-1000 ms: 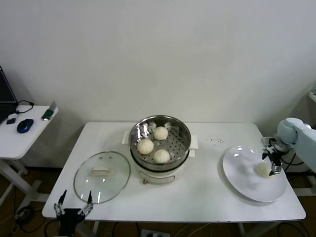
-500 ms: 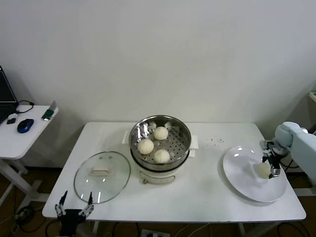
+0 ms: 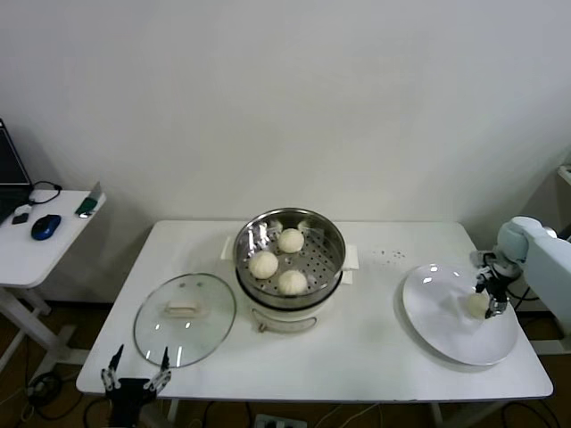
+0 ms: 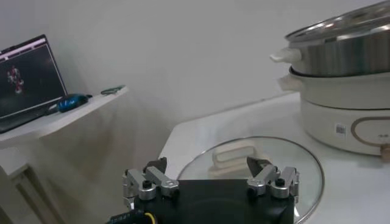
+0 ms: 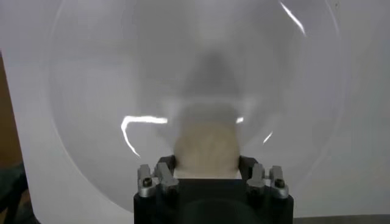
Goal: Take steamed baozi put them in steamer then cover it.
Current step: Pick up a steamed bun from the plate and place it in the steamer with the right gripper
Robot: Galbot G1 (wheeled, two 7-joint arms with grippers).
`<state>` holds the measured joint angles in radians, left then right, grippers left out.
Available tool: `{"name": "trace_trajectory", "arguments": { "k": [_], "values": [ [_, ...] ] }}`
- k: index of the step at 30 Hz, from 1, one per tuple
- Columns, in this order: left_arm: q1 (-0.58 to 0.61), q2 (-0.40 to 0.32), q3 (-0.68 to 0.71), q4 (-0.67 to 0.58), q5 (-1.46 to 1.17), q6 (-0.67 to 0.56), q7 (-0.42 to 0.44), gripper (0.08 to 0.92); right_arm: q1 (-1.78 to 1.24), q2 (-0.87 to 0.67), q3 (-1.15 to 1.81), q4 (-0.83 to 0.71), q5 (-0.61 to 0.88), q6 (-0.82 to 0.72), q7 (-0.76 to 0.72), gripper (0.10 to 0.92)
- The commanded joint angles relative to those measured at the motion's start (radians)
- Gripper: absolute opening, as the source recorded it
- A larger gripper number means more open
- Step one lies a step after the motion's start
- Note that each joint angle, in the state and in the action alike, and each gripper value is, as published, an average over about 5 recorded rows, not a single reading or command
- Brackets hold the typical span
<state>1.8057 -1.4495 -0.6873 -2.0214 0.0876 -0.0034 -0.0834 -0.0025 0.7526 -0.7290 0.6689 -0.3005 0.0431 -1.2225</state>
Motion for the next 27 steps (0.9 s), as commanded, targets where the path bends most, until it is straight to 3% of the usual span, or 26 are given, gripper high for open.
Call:
{"name": "trace_trajectory", "arguments": {
  "k": [1,9,18,27],
  "values": [
    [-0.002,0.001,0.002,-0.001,0.0,-0.001,0.002,0.823,0.042,-0.007,-0.042,0.014,0.058,-0.004,-0.011,0.671],
    [-0.026,-0.004,0.028,0.001,0.001,-0.007,0.02,0.823,0.382,0.018,-0.387,0.098,0.397,-0.117,-0.02,0.675],
    [-0.016,0.001,0.069,-0.021,0.005,-0.011,0.052,0.823,0.76,0.21,-0.744,0.15,0.823,-0.248,-0.012,0.676],
    [-0.033,0.019,0.095,-0.028,0.003,-0.012,0.056,0.823,0.848,0.39,-0.868,0.243,1.037,-0.336,0.061,0.671]
  ]
}}
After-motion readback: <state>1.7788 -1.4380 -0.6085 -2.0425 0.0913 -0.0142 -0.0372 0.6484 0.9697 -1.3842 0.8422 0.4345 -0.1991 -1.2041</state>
